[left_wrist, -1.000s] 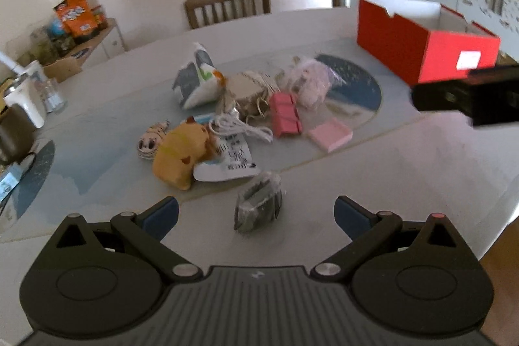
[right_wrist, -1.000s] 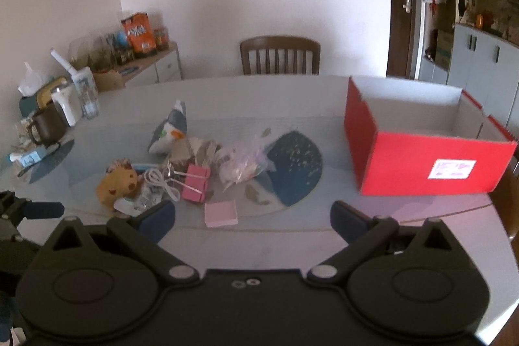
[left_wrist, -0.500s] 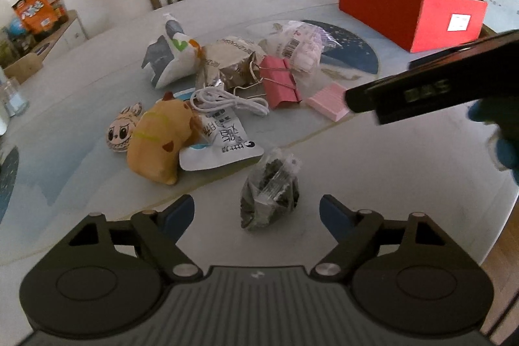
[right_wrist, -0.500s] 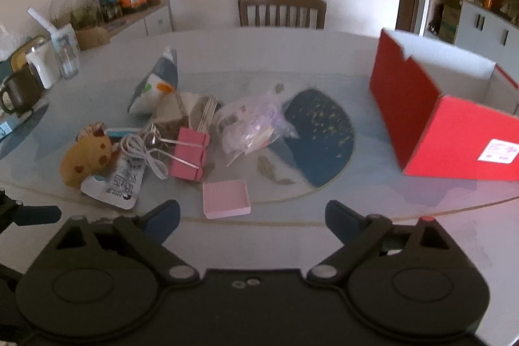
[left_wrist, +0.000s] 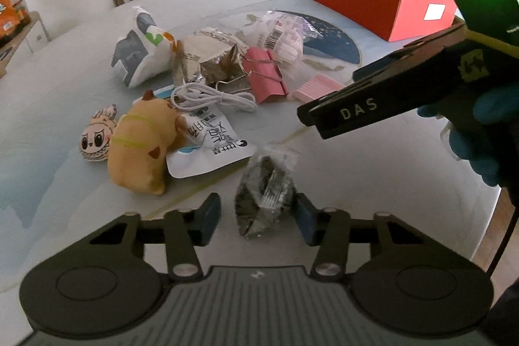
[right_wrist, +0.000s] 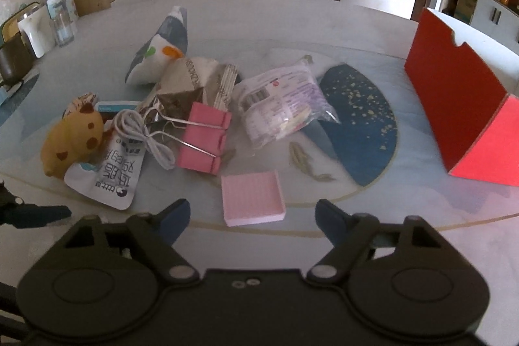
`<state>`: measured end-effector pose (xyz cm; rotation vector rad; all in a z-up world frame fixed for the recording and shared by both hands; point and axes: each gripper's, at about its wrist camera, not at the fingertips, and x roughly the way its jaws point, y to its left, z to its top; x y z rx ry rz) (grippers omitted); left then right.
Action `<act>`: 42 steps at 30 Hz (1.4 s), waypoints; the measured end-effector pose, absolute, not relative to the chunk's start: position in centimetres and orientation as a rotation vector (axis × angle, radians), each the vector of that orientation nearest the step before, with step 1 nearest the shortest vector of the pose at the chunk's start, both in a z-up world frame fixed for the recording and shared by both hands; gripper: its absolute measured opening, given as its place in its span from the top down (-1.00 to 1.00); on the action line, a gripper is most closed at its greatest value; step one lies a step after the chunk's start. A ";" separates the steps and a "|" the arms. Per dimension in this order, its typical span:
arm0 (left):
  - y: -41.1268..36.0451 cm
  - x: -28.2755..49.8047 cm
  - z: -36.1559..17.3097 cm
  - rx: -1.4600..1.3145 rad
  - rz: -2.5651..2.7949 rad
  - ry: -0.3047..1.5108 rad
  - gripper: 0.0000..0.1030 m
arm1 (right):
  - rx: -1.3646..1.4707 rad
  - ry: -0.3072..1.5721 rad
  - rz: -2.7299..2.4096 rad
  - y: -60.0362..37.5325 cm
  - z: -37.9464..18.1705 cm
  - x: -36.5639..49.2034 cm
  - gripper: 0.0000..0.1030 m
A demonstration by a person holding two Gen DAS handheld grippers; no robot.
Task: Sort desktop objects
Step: 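Grasp the black snack bag with the left tool while the right tool grasps the pink sticky-note pad, then carry the black bag and pink pad over the red box with both tools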
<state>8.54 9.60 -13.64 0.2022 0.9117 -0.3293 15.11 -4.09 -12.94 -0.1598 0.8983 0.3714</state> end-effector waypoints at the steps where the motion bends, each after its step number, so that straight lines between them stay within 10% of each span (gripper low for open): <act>1: 9.6 8.7 -13.6 0.207 -0.337 0.911 0.12 | -0.161 0.904 0.372 -4.0 -13.0 15.2 -0.55; 11: 9.7 9.2 -13.5 0.217 -0.396 0.919 0.34 | -0.171 0.918 0.366 -3.8 -13.3 16.0 -0.34; 18: 10.0 9.7 -13.2 0.205 -0.425 0.930 0.44 | -0.177 0.921 0.376 -3.9 -13.0 16.3 0.19; 42: 5.1 12.3 -8.5 0.133 -0.308 0.869 0.51 | -0.135 0.868 0.452 -11.8 -7.3 16.9 0.20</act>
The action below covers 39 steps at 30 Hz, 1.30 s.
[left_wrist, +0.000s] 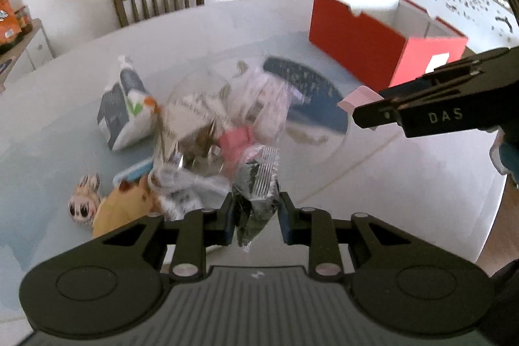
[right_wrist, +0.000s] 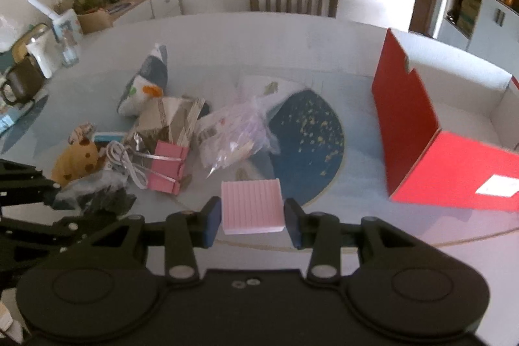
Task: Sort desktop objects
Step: 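Carry the black bag and pink pad over the red box with both tools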
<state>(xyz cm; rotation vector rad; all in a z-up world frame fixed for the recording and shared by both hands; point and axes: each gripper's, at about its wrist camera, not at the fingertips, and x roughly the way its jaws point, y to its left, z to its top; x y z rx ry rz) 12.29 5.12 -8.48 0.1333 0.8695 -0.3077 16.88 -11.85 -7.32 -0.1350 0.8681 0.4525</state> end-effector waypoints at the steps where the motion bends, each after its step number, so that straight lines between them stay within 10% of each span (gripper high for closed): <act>1: 4.5 12.5 -7.9 0.128 -0.300 0.858 0.51 | -0.132 0.860 0.461 -12.3 -6.9 17.1 0.20; 39: -18.1 25.7 0.8 0.190 -0.423 0.698 0.51 | -0.004 0.672 0.353 -33.2 1.2 27.8 0.20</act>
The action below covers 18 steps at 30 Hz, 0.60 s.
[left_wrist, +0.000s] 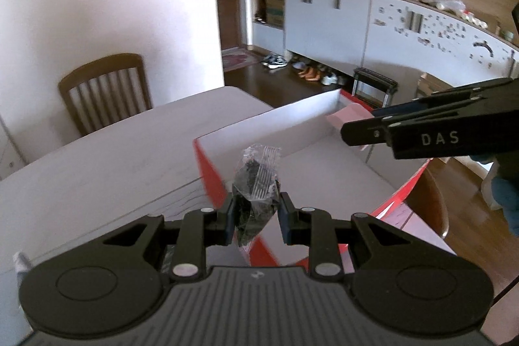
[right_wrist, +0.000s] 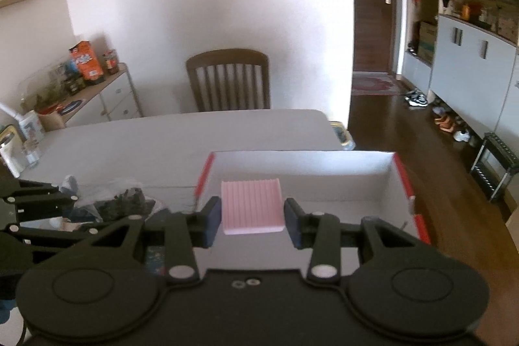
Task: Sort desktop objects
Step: 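Carry the black bag and pink pad over the red box with both tools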
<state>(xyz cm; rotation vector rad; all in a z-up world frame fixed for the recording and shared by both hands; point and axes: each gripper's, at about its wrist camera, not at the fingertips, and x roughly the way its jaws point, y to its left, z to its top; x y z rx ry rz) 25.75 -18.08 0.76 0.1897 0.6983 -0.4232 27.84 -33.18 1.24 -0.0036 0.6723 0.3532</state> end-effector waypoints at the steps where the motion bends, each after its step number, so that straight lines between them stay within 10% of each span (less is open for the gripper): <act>1: -18.4 25.9 0.6 0.191 -0.433 0.702 0.51 | -0.002 0.674 0.348 -33.4 1.2 28.1 0.20; 18: -24.9 33.0 -4.4 0.383 -0.530 0.851 0.51 | -0.029 0.786 0.269 -36.9 -3.0 31.8 0.20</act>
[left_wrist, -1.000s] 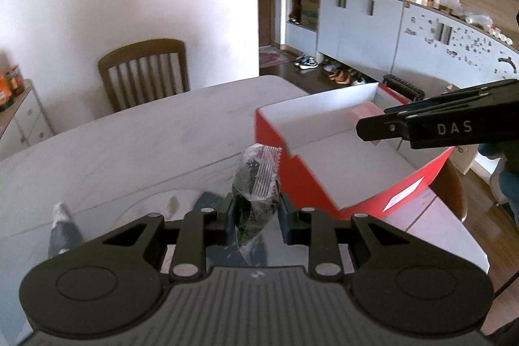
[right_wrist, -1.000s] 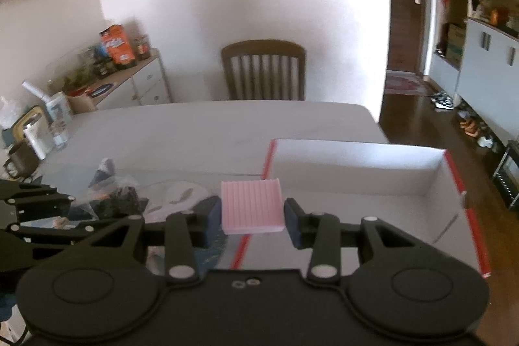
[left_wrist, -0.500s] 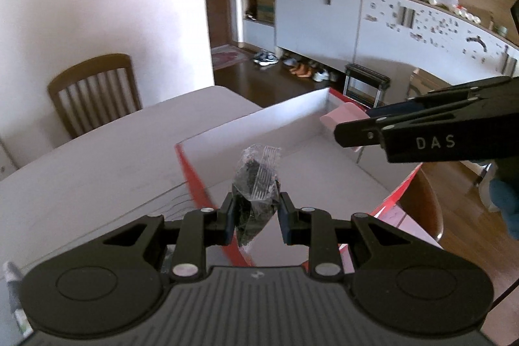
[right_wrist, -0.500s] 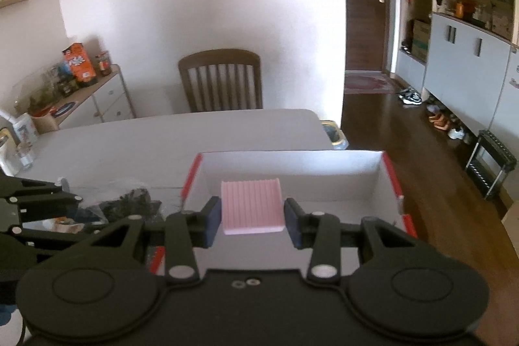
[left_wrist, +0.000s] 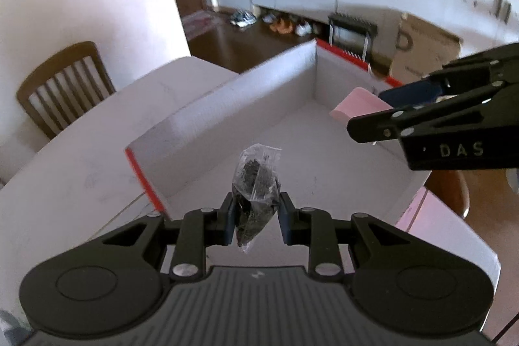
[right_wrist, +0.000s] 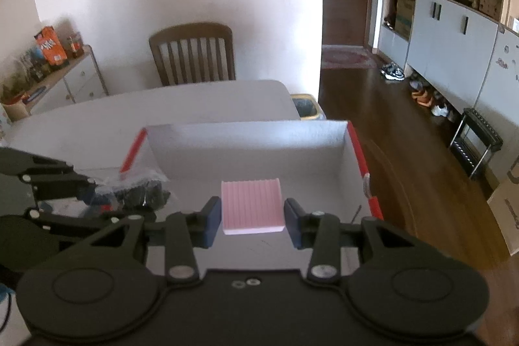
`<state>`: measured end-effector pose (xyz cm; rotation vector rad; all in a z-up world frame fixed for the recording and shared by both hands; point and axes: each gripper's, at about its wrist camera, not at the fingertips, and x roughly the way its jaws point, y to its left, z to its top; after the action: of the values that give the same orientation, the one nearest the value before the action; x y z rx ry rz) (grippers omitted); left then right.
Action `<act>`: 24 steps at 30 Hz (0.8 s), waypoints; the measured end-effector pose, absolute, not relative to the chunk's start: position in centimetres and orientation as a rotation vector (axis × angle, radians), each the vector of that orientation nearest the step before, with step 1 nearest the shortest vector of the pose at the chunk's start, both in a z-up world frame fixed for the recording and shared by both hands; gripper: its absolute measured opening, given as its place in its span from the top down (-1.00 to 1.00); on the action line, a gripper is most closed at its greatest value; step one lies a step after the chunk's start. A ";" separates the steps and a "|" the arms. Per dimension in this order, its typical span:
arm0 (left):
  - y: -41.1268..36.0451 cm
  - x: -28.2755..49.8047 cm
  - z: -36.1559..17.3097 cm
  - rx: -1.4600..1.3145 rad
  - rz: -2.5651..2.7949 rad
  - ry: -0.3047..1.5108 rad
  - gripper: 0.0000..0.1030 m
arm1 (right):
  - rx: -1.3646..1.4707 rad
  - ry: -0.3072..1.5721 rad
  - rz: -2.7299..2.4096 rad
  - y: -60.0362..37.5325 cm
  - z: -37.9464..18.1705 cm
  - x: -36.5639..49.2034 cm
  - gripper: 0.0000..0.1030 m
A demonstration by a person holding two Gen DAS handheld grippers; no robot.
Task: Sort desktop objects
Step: 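Carry the black bag and pink pad over the red box with both tools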
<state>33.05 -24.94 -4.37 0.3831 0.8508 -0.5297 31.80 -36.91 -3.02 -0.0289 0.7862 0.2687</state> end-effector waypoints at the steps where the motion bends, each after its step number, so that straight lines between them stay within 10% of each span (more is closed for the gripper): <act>1: -25.1 33.3 -4.6 0.400 -0.537 0.859 0.51 | -0.035 0.796 0.268 -36.9 -3.5 32.0 0.20; 24: -28.9 39.6 -11.0 0.584 -0.634 1.169 0.51 | -0.132 1.094 0.293 -34.6 -11.4 38.1 0.20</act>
<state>39.56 -28.95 -11.04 0.5844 1.1694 -0.6344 38.06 -34.65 -11.37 -0.1321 1.0935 0.2932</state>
